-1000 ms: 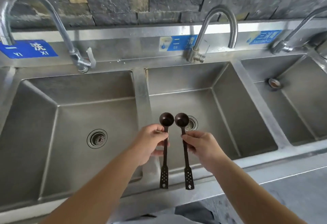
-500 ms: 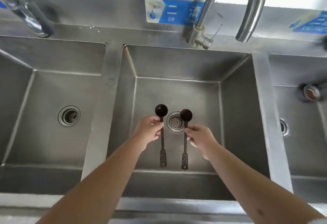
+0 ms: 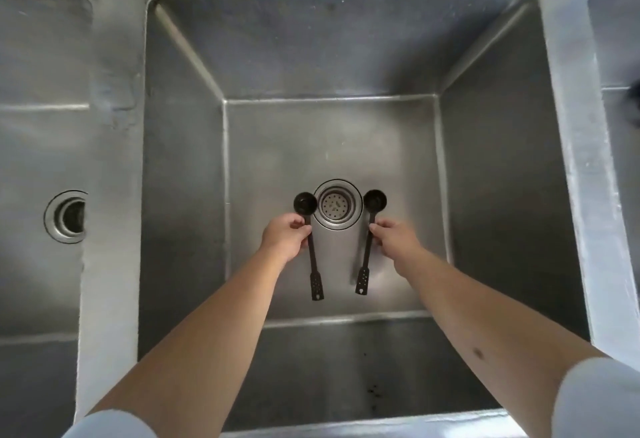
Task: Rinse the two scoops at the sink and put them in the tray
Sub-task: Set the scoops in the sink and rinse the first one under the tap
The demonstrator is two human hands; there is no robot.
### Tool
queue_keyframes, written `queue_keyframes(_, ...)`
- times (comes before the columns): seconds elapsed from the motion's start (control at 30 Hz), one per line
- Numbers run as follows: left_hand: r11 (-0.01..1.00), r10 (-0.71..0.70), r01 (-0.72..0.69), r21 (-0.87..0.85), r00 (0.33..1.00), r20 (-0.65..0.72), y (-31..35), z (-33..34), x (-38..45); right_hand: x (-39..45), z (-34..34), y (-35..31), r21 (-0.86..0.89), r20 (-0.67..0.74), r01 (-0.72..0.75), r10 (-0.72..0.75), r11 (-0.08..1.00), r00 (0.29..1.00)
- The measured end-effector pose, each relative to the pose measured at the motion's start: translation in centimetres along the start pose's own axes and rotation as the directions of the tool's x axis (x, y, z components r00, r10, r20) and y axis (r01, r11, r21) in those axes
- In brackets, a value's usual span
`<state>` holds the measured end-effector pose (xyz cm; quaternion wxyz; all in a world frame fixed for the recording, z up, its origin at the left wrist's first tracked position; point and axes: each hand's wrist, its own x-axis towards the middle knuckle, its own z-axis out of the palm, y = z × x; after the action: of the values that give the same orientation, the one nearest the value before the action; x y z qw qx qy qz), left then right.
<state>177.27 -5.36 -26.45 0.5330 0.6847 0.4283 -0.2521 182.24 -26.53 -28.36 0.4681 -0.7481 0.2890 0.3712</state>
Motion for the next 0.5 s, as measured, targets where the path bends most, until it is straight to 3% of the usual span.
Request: queue_keyframes(0.5,0.997,-0.019,0.024,0.07,0.998,-0.064,-3.5,1.3,5.1,3.3,1.6,2.2,-0.139,-0.103,0.011,-0.025,0.99,0.994)
